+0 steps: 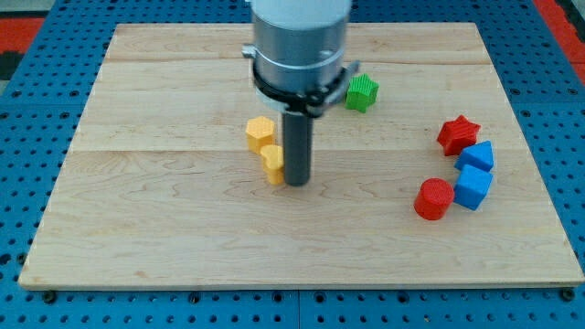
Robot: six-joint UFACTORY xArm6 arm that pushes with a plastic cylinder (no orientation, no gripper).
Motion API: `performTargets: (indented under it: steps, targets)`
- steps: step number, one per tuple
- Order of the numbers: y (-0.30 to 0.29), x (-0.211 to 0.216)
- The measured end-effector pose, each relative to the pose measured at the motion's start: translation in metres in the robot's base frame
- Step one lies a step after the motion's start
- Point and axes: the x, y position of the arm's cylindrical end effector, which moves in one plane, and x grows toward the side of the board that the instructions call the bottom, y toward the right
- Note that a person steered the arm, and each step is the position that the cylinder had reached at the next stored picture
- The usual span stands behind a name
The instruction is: Move red star closer to green star
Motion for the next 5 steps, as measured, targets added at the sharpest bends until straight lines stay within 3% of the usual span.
performTargets:
  steps: [1,3,4,5]
  targets:
    - [-0.009,-0.018]
    - [0.085,-0.044]
    - [0.103,-0.085]
    - [0.181,-0.106]
